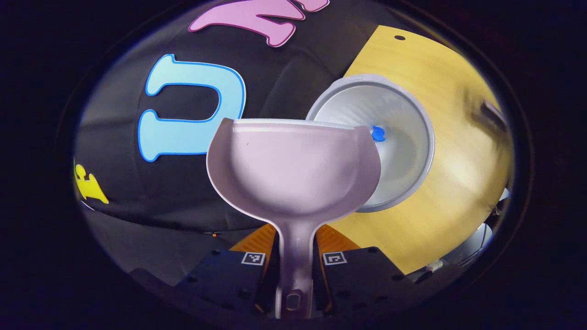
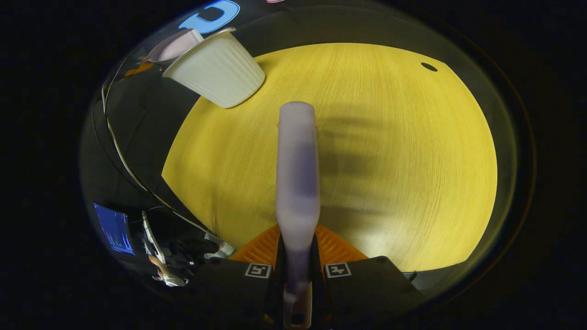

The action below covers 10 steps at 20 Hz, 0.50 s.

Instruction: Pick up the small broom and dustpan from the desktop, sweep the trash into the dustpan with the broom, and then empty the trash into the garbage bin.

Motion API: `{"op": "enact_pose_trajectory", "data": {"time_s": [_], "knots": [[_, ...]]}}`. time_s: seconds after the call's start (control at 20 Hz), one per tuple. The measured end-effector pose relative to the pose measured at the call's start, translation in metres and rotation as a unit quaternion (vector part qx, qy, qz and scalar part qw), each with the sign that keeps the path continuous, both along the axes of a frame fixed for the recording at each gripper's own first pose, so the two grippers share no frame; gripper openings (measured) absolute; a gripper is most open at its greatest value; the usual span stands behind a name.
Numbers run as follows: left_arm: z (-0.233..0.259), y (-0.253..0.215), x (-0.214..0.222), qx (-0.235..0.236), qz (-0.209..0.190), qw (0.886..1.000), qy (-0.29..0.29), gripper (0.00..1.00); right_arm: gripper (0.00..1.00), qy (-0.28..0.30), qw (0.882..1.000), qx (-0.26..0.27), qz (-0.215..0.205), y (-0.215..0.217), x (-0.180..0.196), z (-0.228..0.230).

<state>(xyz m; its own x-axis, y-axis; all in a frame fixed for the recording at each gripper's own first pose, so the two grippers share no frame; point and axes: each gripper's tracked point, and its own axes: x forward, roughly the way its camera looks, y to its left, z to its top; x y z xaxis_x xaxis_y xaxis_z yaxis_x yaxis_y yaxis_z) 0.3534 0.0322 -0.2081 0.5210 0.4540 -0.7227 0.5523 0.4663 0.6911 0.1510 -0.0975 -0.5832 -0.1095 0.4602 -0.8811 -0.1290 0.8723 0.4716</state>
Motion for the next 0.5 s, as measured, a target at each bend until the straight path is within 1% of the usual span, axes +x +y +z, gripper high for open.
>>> {"op": "enact_pose_trajectory", "data": {"time_s": [0.1, 0.15, 0.2, 0.25, 0.35, 0.4, 0.45, 0.5], "knots": [[-0.002, -0.013, -0.007, -0.044, 0.028, 0.997, -0.051, 0.29, 0.28, -0.009, 1.000, -0.009, -0.001, -0.009, 0.007, 0.004], [0.001, -0.024, -0.007, -0.080, 0.035, 0.993, -0.076, 0.29, 0.28, -0.019, 1.000, -0.017, 0.004, -0.015, 0.015, 0.001], [0.000, -0.042, -0.007, -0.129, 0.044, 0.985, -0.102, 0.29, 0.28, -0.023, 0.999, -0.024, 0.007, -0.020, 0.021, -0.002], [0.001, -0.058, -0.007, -0.180, 0.052, 0.974, -0.125, 0.29, 0.28, -0.021, 0.999, -0.027, 0.002, -0.021, 0.024, 0.001], [0.003, -0.096, -0.015, -0.271, 0.068, 0.948, -0.156, 0.29, 0.28, -0.029, 0.999, -0.028, -0.018, -0.022, 0.039, 0.008], [0.003, -0.116, -0.023, -0.309, 0.071, 0.935, -0.158, 0.29, 0.29, -0.038, 0.998, -0.037, -0.020, -0.026, 0.047, 0.009], [-0.003, -0.144, -0.044, -0.348, 0.075, 0.922, -0.153, 0.29, 0.28, -0.050, 0.998, -0.047, -0.018, -0.031, 0.055, 0.012], [-0.012, -0.168, -0.058, -0.391, 0.080, 0.905, -0.146, 0.29, 0.28, -0.064, 0.996, -0.052, -0.015, -0.033, 0.062, 0.017]]}}
